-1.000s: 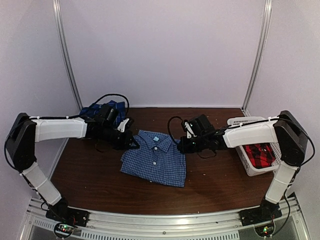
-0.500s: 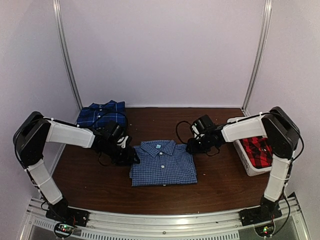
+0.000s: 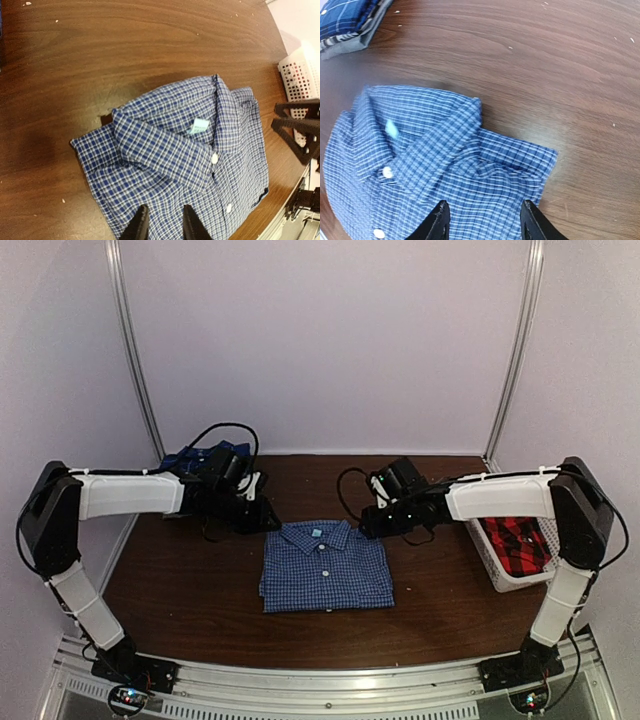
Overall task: Fold and stack the long sleeve shirts
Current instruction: Move the square-folded shirt to the center of the board.
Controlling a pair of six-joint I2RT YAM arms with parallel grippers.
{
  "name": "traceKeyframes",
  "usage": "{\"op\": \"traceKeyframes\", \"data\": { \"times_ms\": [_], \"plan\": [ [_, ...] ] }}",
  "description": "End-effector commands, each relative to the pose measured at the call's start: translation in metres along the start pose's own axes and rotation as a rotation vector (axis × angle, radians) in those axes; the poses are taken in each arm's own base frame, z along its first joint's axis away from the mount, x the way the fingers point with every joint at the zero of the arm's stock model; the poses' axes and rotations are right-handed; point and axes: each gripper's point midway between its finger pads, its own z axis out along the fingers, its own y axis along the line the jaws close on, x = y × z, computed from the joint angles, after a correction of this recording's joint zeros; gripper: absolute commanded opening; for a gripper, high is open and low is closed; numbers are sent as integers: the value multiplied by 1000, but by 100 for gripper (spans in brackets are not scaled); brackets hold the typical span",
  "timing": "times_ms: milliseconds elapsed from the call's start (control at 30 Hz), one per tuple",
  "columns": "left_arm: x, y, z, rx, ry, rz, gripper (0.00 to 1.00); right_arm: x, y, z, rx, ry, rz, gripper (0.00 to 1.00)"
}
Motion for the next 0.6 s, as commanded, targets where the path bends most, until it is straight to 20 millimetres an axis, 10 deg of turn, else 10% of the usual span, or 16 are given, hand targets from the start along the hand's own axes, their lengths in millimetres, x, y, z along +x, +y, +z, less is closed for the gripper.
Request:
{"op": "traceKeyframes", "data": {
  "times_ms": [0,567],
  "plan": [
    [-12,5,17,-25,10,37,18,-13,22,-5,-21,-30,-40,50],
    [-10,42,82,-46,88,4,0,19,32,51,-55,73,-51,50]
  ]
}}
